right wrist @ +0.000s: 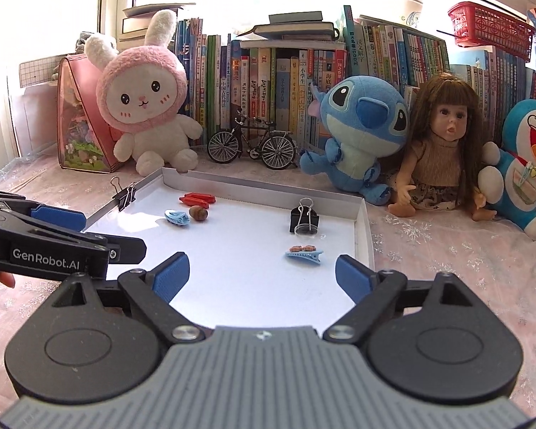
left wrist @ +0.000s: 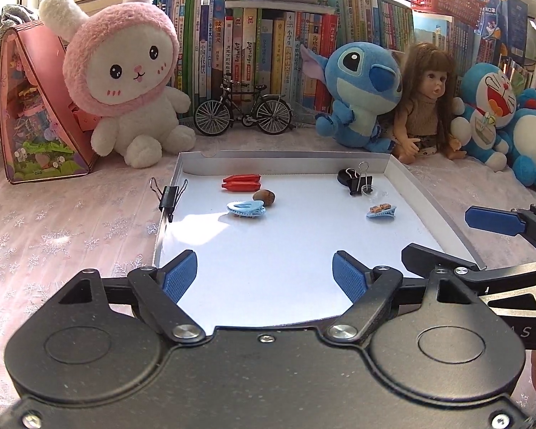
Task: Organize rigid objects
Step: 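Withdraw both open tools from the tray toward the brown nut and black lids, then close the left tool on the brown nut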
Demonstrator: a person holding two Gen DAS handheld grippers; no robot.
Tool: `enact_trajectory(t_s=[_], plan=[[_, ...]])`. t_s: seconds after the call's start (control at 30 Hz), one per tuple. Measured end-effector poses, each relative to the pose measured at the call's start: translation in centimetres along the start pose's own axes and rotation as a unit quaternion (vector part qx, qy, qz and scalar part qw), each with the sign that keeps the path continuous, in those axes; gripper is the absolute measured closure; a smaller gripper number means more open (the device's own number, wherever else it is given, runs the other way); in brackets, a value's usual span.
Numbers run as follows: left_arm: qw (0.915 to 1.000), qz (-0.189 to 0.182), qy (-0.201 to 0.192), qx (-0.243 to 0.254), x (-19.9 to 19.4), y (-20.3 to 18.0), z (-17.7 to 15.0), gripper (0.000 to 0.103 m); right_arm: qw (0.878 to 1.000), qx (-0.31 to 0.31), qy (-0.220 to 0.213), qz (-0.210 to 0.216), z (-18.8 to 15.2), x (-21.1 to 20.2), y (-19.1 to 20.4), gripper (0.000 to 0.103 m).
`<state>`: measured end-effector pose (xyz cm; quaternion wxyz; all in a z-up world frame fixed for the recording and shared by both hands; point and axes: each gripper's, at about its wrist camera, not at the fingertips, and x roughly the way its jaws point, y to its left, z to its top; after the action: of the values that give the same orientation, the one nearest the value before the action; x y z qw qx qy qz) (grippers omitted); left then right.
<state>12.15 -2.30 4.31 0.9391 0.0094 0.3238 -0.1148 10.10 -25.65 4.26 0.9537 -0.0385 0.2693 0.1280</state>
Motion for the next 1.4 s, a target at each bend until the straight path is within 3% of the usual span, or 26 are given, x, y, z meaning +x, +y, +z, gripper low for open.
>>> enact_trajectory(t_s=[0.93,1.4], plan=[[0.9997,-0.021,-0.013,-0.003,-6.0,0.2,-5.7,0.02,0.999,-0.034,-0.008,0.031,-4.5,-4.7,2.1,0.008],[0.9991,-0.037,0.012,0.018,-7.7,0.3,-8.7,0.023,0.996,-0.075,0.009,0.057,-7.2,-7.1,2.9,0.008]])
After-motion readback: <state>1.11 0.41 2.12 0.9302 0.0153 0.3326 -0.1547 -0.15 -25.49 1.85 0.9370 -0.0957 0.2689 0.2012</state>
